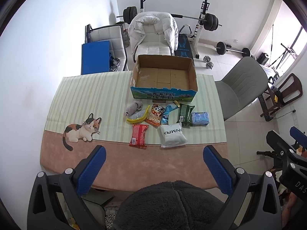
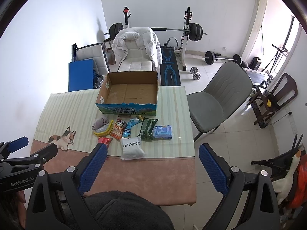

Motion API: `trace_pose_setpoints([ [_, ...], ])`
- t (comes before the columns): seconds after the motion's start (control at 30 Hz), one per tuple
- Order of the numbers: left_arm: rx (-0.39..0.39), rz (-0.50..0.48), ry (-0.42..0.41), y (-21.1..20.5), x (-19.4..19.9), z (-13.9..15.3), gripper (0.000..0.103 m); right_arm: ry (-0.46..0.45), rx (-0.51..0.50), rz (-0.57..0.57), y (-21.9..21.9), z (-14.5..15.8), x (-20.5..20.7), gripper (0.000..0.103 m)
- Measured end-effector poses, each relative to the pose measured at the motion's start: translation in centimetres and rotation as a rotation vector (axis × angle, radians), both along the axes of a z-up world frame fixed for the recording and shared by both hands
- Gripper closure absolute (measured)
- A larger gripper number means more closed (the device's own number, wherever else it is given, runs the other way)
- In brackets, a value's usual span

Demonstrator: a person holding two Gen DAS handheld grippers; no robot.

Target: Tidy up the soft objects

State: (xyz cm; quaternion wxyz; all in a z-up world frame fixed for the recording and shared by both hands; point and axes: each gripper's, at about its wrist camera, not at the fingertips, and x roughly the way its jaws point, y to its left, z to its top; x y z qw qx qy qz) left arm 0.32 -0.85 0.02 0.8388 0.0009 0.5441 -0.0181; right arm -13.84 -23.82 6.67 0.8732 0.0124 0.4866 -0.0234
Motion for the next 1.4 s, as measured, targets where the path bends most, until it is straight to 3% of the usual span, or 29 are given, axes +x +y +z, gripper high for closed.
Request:
trace_pose_setpoints([
  [1.4, 0.001, 0.008, -0.003, -0.85, -0.1, -0.22, 0.0, 0.002, 0.032, 0.007, -0.97, -0.28, 0.52, 0.005],
])
